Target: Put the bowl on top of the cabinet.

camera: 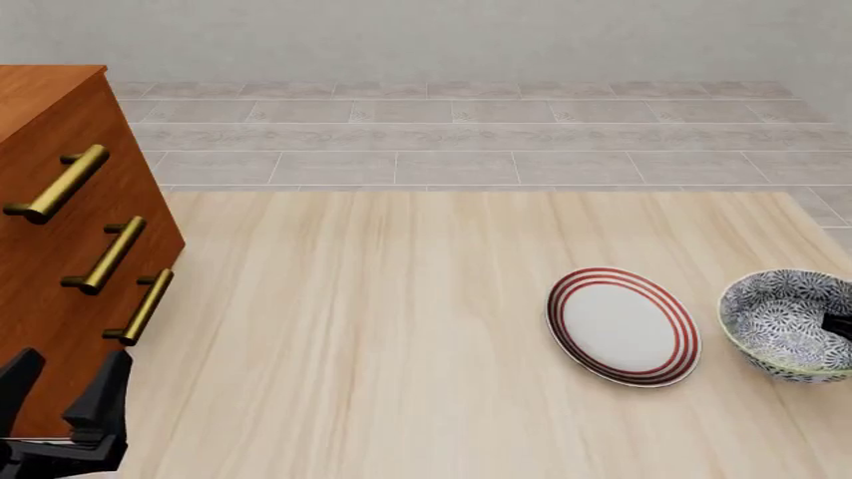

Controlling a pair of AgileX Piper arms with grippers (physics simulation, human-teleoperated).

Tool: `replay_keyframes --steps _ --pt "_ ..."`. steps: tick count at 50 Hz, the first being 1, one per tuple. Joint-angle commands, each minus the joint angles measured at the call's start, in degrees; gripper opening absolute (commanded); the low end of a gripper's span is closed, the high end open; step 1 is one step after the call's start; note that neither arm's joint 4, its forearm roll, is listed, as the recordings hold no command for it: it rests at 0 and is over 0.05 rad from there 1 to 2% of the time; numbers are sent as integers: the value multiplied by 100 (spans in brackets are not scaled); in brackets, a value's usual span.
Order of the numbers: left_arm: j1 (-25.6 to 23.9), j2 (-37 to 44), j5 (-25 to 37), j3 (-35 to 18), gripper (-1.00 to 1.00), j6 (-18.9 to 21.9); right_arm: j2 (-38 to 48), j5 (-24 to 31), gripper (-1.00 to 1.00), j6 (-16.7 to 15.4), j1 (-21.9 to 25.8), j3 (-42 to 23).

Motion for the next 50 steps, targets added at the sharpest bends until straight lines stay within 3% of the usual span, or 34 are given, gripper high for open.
replay_keyframes --steps 1,31,50 --pt "-1 -33 27 0 100 -19 -388 358 -100 153 116 -175" --pt "4 -97 85 0 100 -49 -1189 1011 -100 385 469 -532" --pt "11 -197 165 -1 100 -60 -1750 1358 -100 556 989 -782"
